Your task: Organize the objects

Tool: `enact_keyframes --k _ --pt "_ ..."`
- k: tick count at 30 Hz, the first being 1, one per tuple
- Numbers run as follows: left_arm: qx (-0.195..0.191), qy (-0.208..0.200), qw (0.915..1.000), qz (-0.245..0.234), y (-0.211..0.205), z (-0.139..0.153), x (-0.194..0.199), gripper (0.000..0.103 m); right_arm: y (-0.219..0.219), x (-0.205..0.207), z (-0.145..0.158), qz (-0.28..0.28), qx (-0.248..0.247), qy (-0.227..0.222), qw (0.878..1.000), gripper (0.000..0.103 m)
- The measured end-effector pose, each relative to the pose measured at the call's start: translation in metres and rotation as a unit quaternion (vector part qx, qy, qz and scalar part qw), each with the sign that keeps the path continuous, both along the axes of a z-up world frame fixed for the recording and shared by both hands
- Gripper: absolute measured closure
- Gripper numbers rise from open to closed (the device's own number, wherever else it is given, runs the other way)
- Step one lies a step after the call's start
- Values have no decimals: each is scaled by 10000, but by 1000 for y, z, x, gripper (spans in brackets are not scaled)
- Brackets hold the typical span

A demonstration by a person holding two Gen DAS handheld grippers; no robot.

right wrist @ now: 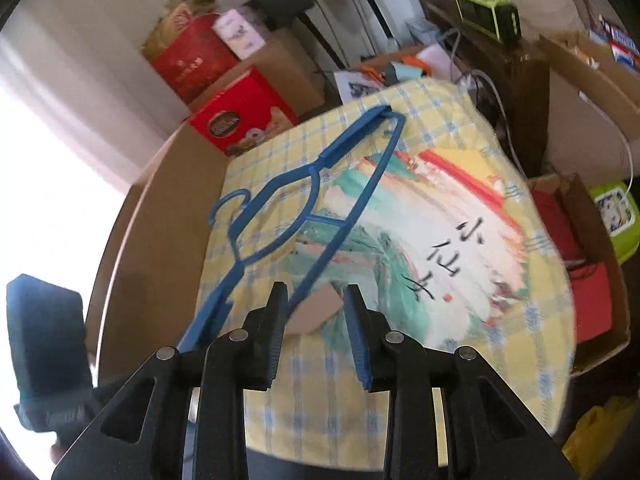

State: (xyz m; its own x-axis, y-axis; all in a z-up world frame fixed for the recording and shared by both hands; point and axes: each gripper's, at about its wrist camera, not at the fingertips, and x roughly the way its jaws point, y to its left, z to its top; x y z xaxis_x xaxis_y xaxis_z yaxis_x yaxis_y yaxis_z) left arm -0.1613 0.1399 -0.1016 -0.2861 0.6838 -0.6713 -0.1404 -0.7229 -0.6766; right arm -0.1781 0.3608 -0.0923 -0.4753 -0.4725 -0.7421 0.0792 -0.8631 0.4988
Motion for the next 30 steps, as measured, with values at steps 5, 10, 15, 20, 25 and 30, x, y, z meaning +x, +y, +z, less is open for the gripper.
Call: enact_keyframes --k 5,10,15,20,25,30 --pt "-37 44 10000 -45 1 -1 4 77 -13 -13 -12 -3 -50 -198 9998 82" --pt "-132 201 9997 -59 0 5 8 76 -21 -9 -8 30 144 -111 9998 83" --pt "-193 486 9986 -76 -1 20 20 76 -26 -3 10 127 326 169 9992 84" --pt "-161 718 9973 -5 -9 42 31 76 -36 2 33 269 398 369 9982 84" --pt "-192 886 9958 112 -22 60 40 76 -52 7 52 465 463 546 9964 84" --pt "-317 1043 9938 209 -34 73 48 76 -72 9 65 613 537 675 9944 84"
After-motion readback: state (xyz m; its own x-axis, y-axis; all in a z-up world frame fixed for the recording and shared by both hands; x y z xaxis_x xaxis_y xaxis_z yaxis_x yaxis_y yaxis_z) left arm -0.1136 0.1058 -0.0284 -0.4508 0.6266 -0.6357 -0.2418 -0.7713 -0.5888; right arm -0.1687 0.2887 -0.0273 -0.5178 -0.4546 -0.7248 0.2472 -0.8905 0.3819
